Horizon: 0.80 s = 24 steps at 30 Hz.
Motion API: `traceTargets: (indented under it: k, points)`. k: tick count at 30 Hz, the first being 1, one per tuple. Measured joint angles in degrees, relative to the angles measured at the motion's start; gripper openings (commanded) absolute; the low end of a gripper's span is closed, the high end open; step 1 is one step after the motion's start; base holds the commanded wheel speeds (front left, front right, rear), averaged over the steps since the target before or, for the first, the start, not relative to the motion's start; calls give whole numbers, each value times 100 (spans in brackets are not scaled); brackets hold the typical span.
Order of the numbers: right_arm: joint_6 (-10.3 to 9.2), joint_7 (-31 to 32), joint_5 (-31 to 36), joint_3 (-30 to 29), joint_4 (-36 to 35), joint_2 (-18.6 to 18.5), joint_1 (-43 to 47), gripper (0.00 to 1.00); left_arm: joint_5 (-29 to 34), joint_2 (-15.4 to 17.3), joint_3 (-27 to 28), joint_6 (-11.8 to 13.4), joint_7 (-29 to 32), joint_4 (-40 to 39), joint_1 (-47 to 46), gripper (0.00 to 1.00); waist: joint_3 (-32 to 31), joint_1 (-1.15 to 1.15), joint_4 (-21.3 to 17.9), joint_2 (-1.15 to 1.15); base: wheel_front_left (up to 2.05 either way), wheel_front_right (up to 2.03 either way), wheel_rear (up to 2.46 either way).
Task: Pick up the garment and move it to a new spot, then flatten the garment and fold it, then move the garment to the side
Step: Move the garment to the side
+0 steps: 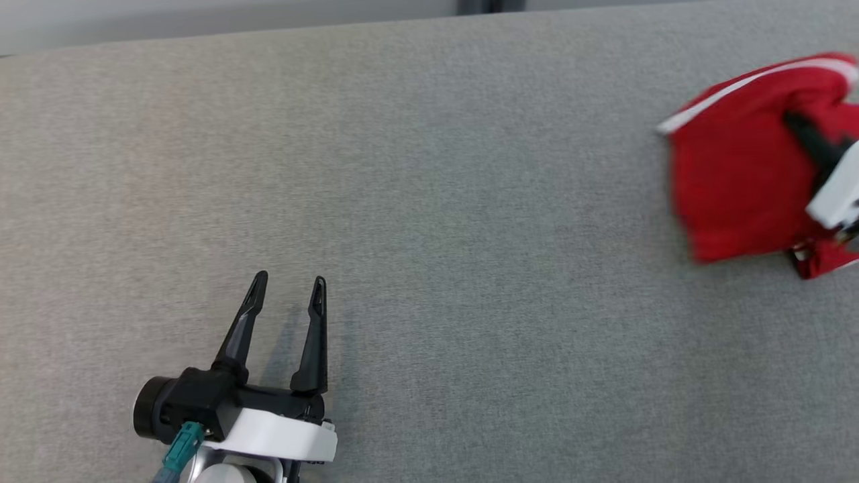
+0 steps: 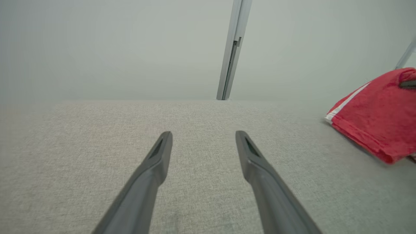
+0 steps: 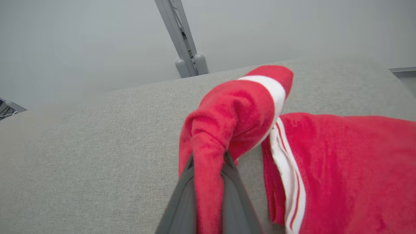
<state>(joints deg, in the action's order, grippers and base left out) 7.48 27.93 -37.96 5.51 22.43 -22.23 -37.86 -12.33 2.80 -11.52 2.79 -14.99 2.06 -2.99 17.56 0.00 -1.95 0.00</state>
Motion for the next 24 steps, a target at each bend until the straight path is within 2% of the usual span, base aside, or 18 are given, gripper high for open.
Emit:
traceTargets:
  k: [5,9,14,18,19,21,24]
  points:
    - [0,772,4,-350,-491,-308,-185,0,65,2,18,-21,0,41,-34,100,222,0,-106,0,0,0,0]
    - [0,1270,126,-632,-564,-559,-179,0,121,1,100,-52,0,60,-30,100,350,0,-81,0,0,0,0]
    - [1,1514,524,-867,-310,-779,-219,0,169,1,98,-107,0,59,-34,100,467,0,3,0,0,0,0]
    - [1,1478,1132,-961,99,-970,-440,0,232,3,43,-131,0,80,-53,100,552,0,74,0,0,0,0]
    - [1,1406,1300,-960,215,-1032,-480,14,234,2,21,-140,0,82,-59,100,572,0,100,0,0,0,0]
    - [3,979,1735,-1066,427,-1100,-553,100,235,1,-21,-145,0,80,-85,100,616,0,148,0,0,0,0]
    - [1,617,2261,-1205,834,-1105,-638,100,224,1,-31,-121,0,86,-97,100,669,0,210,0,0,0,0]
